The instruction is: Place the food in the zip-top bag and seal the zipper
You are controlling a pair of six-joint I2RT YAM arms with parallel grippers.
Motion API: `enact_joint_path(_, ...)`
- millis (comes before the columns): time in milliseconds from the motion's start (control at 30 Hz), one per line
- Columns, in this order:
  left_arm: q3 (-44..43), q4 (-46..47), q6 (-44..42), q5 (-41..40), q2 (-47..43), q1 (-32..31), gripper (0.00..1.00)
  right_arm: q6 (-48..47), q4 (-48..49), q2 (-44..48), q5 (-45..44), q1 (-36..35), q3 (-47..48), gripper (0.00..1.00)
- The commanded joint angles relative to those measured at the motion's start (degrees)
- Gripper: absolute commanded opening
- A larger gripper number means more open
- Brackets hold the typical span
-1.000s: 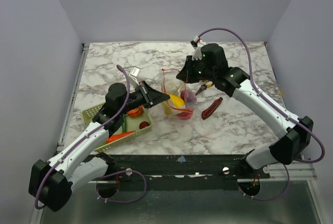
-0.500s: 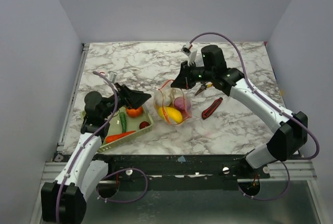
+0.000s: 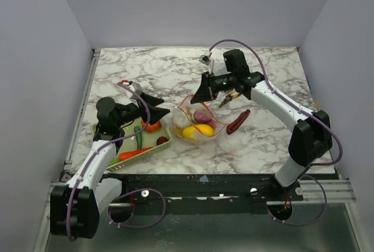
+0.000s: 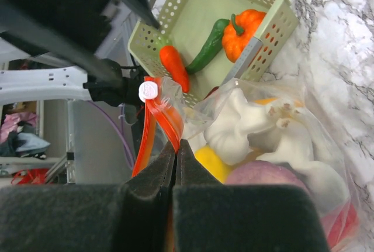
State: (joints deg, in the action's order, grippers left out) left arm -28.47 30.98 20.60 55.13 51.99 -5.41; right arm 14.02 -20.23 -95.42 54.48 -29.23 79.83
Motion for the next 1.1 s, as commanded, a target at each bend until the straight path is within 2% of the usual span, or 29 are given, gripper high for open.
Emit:
enact_joint_path(0, -2.6, -3.1, -12.4, 9.8, 6.6, -1.4, 0.39, -0.7, -0.8, -2.1, 6.3, 0.4, 3.9, 0.00)
enact_joint_path(67, -4.6, -8.5, -16.6, 7.7, 7.6, -2.8, 0.35, -1.1, -1.5, -2.4, 7.1, 0.4, 4.5, 0.00)
enact_joint_path(167, -5.0, -7.3, -17.9, 9.0, 9.4, -4.2, 0.46, -1.1, -1.2, -2.4, 7.0, 0.4, 4.6, 0.00)
enact_joint_path(267, -5.7, -5.2, -16.9, 10.9, 12.8, -5.9, 0.52, -0.3, -0.4, -2.8, 6.9, 0.4, 4.8, 0.00)
enact_joint_path(400, -6.5, -5.9, -17.6, 12.6, 15.0, -9.1, 0.50, 0.4, -0.1, -2.9, 6.8, 0.4, 4.8, 0.00)
enact_joint_path(467, -4.8, -3.1, -17.1, 11.6, 14.5, -10.0, 0.49, 1.2, 0.4, -3.0, 6.3, 0.5, 4.9, 0.00)
enact_joint_path(500, -4.7, -2.4, -16.5, 11.0, 14.7, -10.2, 0.46, 1.4, 0.4, -3.1, 6.3, 0.4, 5.1, 0.00)
enact_joint_path(533, -5.2, -2.2, -15.8, 10.7, 15.0, -10.2, 0.38, 1.6, 0.4, -3.0, 6.2, 0.4, 5.1, 0.00)
enact_joint_path(633, -5.9, 0.2, -12.6, 10.2, 15.9, -10.2, 0.09, 2.4, 0.4, -2.4, 4.0, 0.3, 4.2, 0.01)
enact_joint_path(700, -5.6, 4.0, -9.0, 10.2, 16.3, -10.2, 0.01, 2.4, -0.5, -1.7, 1.2, 0.3, 3.8, 0.01)
enact_joint_path(767, -5.5, 7.0, -6.0, 11.6, 16.9, -10.2, 0.00, 2.0, -1.8, -1.2, -1.9, 0.0, 3.7, 0.02)
enact_joint_path(833, -5.2, 9.2, -3.3, 11.9, 16.9, -10.2, 0.00, 0.6, -4.4, -0.3, -6.5, -0.5, 4.3, 0.09)
enact_joint_path(900, -5.0, 10.5, -0.9, 12.0, 16.5, -10.1, 0.00, -1.3, -7.6, 0.8, -13.7, -1.3, 5.4, 0.22)
enact_joint_path(967, -4.9, 11.4, 1.8, 12.7, 16.2, -10.1, 0.00, -4.4, -11.2, 2.2, -23.0, -2.8, 7.3, 0.36)
enact_joint_path(1067, -4.5, 13.0, 5.4, 12.8, 16.1, -10.1, 0.00, -9.2, -11.5, 5.5, -33.7, -5.9, 7.5, 0.61)
